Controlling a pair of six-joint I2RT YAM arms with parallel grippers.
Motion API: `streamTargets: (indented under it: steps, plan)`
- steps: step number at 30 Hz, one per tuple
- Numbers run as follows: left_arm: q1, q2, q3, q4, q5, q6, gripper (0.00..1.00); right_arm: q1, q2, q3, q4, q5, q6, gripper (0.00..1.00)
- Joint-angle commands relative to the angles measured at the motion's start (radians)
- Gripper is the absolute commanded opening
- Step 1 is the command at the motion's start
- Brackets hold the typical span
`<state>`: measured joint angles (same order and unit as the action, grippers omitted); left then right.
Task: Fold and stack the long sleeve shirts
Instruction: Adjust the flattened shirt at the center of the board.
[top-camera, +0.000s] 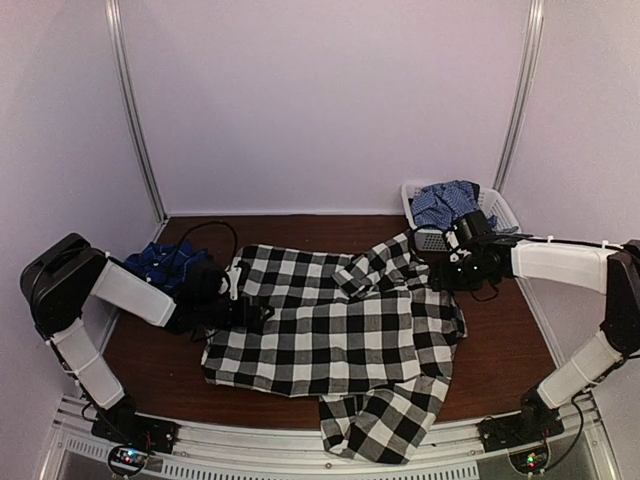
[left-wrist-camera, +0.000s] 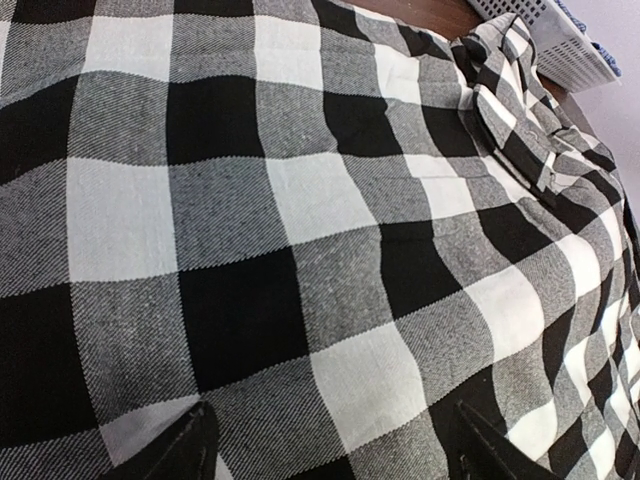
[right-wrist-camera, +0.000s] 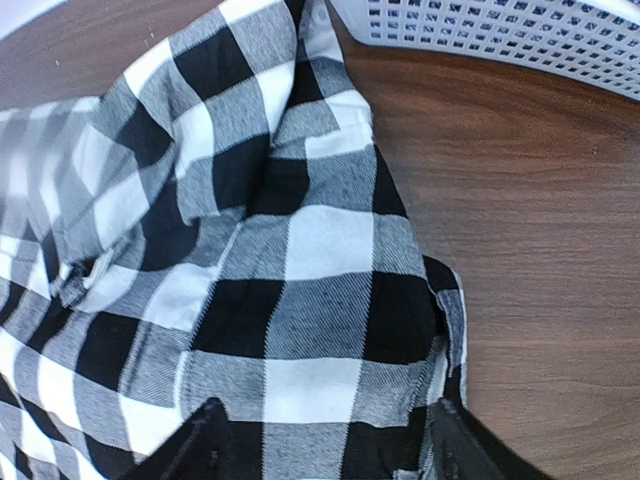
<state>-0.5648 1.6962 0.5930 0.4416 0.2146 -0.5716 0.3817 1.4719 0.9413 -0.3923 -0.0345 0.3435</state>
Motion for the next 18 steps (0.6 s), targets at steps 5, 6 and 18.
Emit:
streamTargets:
  steps: [5,6,18]
  plan:
    - [-0.015,0.023,-0.011,-0.076,-0.04,0.005,0.8,0.003,-0.077,-0.119,0.033,0.065,0.026,0.83]
    - [-0.016,0.023,-0.014,-0.082,-0.046,0.006,0.8,0.001,-0.079,-0.132,0.058,0.041,0.026,0.83]
    - [-0.042,0.023,-0.098,-0.148,-0.107,-0.011,0.8,-0.018,0.08,-0.245,0.253,-0.162,0.045,0.82]
